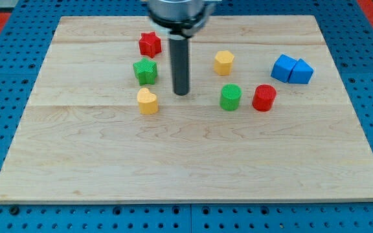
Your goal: Push the red circle towards the bottom of the board
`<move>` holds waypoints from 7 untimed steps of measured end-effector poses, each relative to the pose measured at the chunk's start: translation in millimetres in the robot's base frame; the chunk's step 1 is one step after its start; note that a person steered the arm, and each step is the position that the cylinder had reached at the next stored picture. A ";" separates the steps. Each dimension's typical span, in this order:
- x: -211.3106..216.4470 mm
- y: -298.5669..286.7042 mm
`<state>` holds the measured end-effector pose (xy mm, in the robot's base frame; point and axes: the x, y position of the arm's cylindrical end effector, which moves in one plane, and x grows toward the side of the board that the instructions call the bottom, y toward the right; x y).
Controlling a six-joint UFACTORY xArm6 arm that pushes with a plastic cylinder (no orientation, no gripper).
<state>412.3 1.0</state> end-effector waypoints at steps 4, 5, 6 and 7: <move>31.9 -67.4; 76.3 -18.9; 105.9 1.5; 101.2 92.1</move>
<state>513.5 93.1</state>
